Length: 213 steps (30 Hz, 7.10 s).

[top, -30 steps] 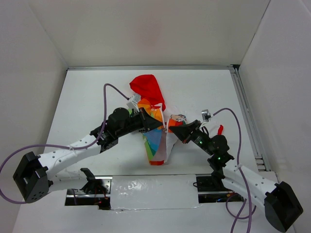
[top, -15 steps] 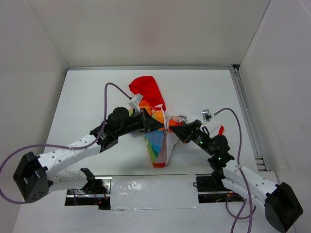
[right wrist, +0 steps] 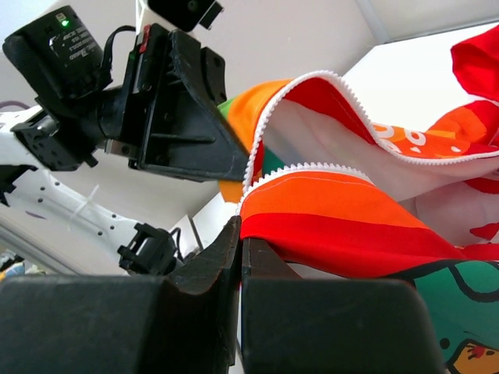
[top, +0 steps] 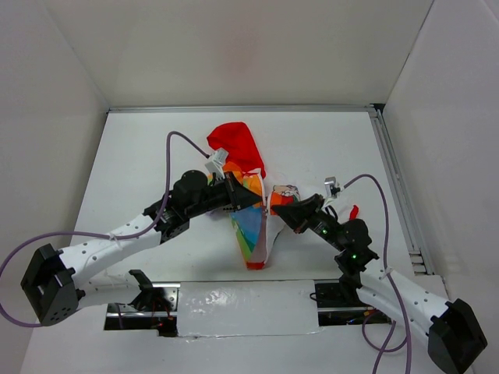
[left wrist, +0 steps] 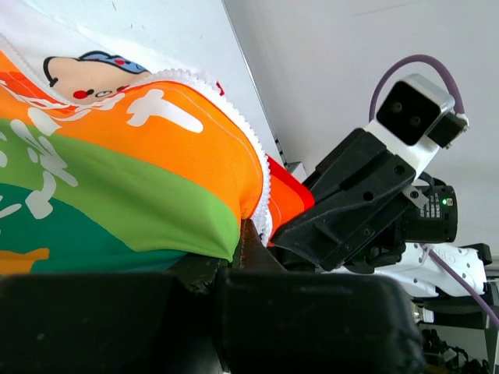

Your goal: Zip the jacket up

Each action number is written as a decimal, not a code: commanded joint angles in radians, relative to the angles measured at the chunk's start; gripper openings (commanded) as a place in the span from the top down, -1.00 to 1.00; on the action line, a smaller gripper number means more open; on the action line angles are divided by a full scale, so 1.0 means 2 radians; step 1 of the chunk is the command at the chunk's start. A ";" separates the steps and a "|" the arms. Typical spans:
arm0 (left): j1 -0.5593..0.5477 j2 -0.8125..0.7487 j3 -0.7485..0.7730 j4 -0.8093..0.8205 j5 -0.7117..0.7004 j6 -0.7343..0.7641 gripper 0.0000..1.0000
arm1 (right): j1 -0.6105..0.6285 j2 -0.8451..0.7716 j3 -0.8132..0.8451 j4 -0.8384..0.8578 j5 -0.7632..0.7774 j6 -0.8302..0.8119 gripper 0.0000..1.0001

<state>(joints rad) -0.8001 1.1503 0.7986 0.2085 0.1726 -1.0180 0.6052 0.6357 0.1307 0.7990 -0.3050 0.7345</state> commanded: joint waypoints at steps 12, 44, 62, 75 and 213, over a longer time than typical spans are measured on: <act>-0.002 -0.018 0.021 0.019 -0.015 0.023 1.00 | 0.010 -0.002 0.024 -0.008 0.004 -0.026 1.00; -0.002 -0.018 0.015 0.012 -0.003 0.027 1.00 | 0.008 0.008 0.043 -0.001 0.030 -0.038 1.00; -0.002 -0.012 0.017 0.009 -0.016 0.017 1.00 | 0.008 0.013 0.050 0.000 0.019 -0.040 1.00; -0.002 -0.011 0.013 0.015 0.012 0.013 1.00 | 0.007 0.033 0.040 0.058 0.030 -0.015 1.00; -0.006 -0.021 0.037 -0.016 0.011 0.099 1.00 | 0.035 0.083 0.158 -0.199 0.031 0.011 0.52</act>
<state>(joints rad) -0.8040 1.1454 0.8444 0.0887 0.1471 -0.8547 0.6697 0.7910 0.3950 0.4095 -0.2760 0.7811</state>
